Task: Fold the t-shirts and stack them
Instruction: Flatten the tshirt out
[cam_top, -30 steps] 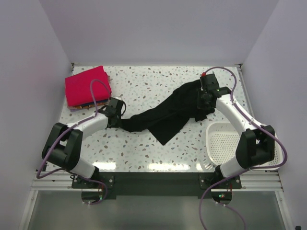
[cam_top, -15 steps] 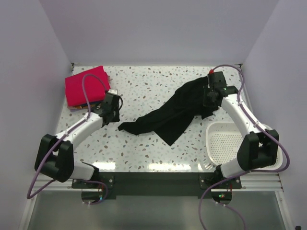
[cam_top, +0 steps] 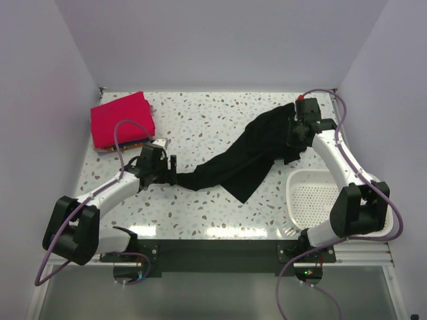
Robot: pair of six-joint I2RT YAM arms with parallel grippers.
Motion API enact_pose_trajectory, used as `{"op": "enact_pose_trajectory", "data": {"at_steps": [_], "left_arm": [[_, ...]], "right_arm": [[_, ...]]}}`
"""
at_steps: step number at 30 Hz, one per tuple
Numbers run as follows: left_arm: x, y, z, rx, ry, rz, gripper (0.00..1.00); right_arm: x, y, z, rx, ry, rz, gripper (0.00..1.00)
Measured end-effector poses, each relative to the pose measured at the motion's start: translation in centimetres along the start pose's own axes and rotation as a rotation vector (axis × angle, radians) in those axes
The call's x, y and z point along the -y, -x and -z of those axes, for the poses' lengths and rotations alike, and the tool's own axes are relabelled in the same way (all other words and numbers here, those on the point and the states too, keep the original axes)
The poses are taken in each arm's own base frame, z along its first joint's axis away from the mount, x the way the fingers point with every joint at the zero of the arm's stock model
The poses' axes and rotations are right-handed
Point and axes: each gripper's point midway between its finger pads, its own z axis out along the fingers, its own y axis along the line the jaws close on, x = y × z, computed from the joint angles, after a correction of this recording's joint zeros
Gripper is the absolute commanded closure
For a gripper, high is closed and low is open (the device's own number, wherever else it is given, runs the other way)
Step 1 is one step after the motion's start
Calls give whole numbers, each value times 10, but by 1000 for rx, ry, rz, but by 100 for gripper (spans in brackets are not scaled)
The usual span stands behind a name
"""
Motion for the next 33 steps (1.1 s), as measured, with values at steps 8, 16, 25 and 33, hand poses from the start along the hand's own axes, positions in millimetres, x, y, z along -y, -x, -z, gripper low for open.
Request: {"op": "enact_pose_trajectory", "data": {"at_steps": [8, 16, 25, 33], "left_arm": [[15, -12, 7, 41, -122, 15, 24], [15, -19, 6, 51, -138, 23, 29], [6, -30, 6, 50, -105, 27, 27], [4, -35, -4, 20, -91, 23, 35]], "right_arm": [[0, 0, 0, -1, 0, 0, 100], [-1, 0, 0, -3, 6, 0, 100], [-4, 1, 2, -1, 25, -1, 100], [-4, 2, 2, -1, 26, -1, 100]]}}
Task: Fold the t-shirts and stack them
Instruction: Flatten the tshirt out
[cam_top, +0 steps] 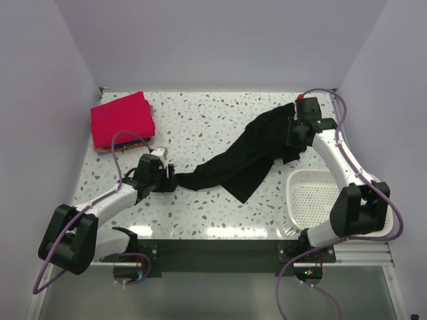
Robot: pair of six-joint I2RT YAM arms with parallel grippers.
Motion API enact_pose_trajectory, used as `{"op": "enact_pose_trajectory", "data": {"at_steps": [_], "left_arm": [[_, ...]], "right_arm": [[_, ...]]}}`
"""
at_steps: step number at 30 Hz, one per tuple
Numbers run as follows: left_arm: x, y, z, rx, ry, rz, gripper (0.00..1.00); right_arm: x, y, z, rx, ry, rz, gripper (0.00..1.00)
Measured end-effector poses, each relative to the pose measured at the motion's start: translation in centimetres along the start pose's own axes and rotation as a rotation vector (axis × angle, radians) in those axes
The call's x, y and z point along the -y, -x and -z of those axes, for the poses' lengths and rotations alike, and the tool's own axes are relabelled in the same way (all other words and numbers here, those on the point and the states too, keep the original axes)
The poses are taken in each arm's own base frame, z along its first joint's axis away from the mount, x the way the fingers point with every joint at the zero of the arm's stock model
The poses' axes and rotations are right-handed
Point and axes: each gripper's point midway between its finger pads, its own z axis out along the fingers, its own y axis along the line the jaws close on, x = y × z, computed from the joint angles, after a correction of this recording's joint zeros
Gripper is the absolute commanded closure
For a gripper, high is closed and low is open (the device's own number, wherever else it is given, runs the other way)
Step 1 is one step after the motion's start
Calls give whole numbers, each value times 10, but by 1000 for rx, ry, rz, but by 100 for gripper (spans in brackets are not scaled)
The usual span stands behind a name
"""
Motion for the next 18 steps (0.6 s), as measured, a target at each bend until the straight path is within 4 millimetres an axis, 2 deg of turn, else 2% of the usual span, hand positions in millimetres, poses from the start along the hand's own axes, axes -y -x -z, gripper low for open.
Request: {"op": "enact_pose_trajectory", "data": {"at_steps": [13, 18], "left_arm": [[-1, 16, -9, 2, 34, -13, 43], [0, 17, -11, 2, 28, -21, 51]], "right_arm": [[0, 0, 0, -1, 0, 3, 100], [0, 0, 0, -1, 0, 4, 100]]}}
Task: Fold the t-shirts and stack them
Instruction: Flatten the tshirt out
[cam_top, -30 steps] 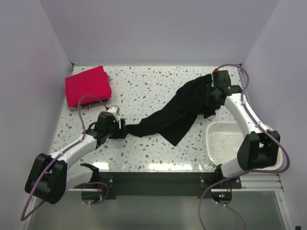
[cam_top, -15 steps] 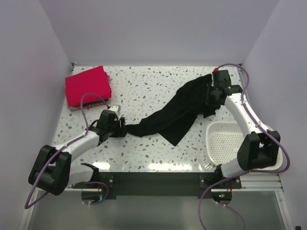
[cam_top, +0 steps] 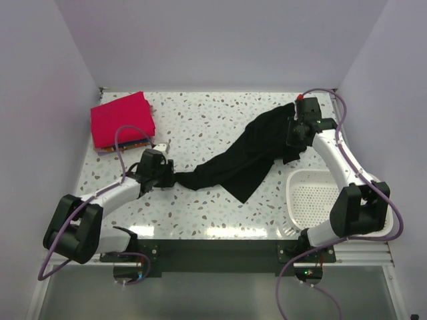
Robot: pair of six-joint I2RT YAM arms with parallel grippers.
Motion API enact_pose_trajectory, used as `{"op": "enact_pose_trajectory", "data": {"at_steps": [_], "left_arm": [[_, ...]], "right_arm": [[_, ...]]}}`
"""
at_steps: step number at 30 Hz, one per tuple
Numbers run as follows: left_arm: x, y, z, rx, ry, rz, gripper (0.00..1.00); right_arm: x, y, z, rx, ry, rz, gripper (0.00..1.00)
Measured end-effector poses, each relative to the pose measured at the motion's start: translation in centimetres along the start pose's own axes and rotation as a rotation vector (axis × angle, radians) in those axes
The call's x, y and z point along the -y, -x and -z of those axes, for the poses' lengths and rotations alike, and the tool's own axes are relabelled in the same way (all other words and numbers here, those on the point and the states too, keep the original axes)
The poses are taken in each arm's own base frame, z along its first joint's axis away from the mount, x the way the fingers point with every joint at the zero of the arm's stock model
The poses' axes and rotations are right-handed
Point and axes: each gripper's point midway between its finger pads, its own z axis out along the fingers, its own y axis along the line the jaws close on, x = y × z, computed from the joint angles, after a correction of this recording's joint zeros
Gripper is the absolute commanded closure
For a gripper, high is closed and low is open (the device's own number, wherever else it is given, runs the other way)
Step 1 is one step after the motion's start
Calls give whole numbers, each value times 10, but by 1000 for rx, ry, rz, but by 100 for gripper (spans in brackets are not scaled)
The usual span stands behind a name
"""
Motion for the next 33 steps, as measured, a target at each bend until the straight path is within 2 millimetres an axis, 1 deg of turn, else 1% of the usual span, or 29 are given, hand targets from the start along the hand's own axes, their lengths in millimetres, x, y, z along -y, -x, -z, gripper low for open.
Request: {"op": "enact_pose_trajectory", "data": {"at_steps": [3, 4, 6, 7, 9, 10, 12, 13, 15, 18, 19, 21, 22, 25, 27, 30, 32, 33], "left_arm": [[3, 2, -1, 9, -16, -7, 60], [4, 3, -2, 10, -23, -7, 67], [6, 3, -4, 8, -36, -8, 73], [7, 2, -5, 7, -40, -8, 80], [8, 2, -7, 3, -48, -9, 86], [9, 2, -8, 4, -51, -9, 92], [10, 1, -9, 1, -56, -10, 98], [10, 2, -9, 2, -56, -10, 100], [9, 2, -9, 0, -51, -12, 100], [7, 13, -4, 7, -19, -14, 100], [6, 19, -1, 14, -3, -14, 100], [6, 39, 9, 55, 17, -13, 100], [6, 52, 17, 80, 31, -12, 100], [7, 100, 50, 188, 80, -2, 100], [6, 136, 78, 276, 116, 11, 100], [-3, 180, 124, 400, 194, 35, 100], [-14, 203, 155, 477, 261, 50, 100], [-19, 210, 167, 507, 290, 57, 100]], "right_arm": [[0, 0, 0, 0, 0, 0, 100], [0, 0, 0, 0, 0, 0, 100], [0, 0, 0, 0, 0, 0, 100], [0, 0, 0, 0, 0, 0, 100], [0, 0, 0, 0, 0, 0, 100], [0, 0, 0, -1, 0, 0, 100], [0, 0, 0, -1, 0, 0, 100], [0, 0, 0, -1, 0, 1, 100], [0, 0, 0, -2, 0, 0, 100], [0, -1, 0, -5, 1, 0, 100], [0, -1, 1, -6, 2, -1, 100], [0, 0, 3, -8, 7, -1, 100], [-1, 2, 4, -7, 9, -2, 100], [-4, 10, 11, 8, 26, -5, 100], [-5, 19, 16, 28, 31, -9, 100], [-7, 31, 25, 58, 38, -13, 100], [-8, 39, 33, 76, 43, -16, 100], [-9, 46, 39, 94, 48, -18, 100]]}}
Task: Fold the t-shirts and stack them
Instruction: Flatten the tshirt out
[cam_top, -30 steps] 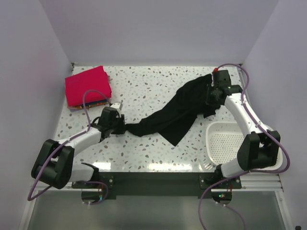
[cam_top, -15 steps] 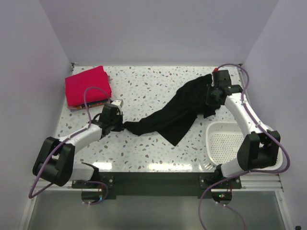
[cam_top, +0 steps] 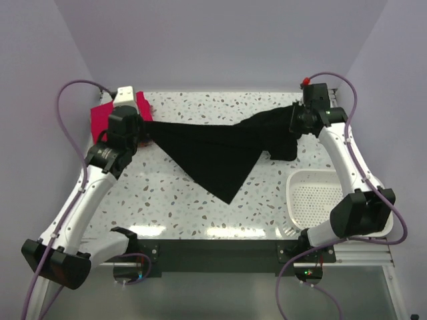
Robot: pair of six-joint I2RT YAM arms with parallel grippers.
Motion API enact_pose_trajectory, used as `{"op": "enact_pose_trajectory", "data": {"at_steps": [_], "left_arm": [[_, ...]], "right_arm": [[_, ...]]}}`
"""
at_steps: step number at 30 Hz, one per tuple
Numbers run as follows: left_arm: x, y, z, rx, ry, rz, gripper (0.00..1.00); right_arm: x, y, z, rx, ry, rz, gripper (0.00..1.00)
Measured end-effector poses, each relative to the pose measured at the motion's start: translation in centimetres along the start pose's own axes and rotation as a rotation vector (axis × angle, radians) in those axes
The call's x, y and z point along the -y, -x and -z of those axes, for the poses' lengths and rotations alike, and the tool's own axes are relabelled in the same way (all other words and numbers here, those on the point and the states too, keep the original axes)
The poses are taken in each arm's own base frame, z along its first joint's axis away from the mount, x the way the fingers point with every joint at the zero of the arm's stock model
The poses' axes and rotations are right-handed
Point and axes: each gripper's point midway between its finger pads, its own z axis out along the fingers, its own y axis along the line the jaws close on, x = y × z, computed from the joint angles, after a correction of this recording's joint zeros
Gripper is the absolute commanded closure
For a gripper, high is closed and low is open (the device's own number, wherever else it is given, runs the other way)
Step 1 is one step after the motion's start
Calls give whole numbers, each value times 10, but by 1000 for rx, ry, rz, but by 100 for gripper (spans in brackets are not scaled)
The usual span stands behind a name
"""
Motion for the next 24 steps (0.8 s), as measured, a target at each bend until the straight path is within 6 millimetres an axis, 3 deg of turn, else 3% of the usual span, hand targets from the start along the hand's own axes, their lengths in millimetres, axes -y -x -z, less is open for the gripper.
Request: {"op": "enact_pose_trajectory", "data": {"at_steps": [3, 5, 9, 12, 15, 18, 21, 24], "left_arm": [[-26, 31, 20, 85, 105, -1, 100], [-40, 38, 28, 114, 155, -9, 100], [-58, 36, 32, 113, 229, -41, 100], [-64, 27, 30, 87, 254, -79, 100], [-65, 33, 32, 92, 254, -111, 100], [-58, 61, 37, 138, 226, -129, 100], [-48, 100, 48, 220, 170, -122, 100], [-41, 135, 66, 309, 119, -118, 100]], "right_arm": [[-7, 22, 17, 61, 30, -9, 100], [-13, 33, 27, 97, 61, -13, 100], [-25, 31, 31, 91, 112, -10, 100], [-28, 26, 28, 73, 125, -7, 100], [-29, 32, 34, 85, 129, -6, 100], [-33, 59, 57, 151, 145, -4, 100], [-40, 103, 93, 290, 177, -4, 100], [-42, 135, 130, 411, 203, 4, 100]]}}
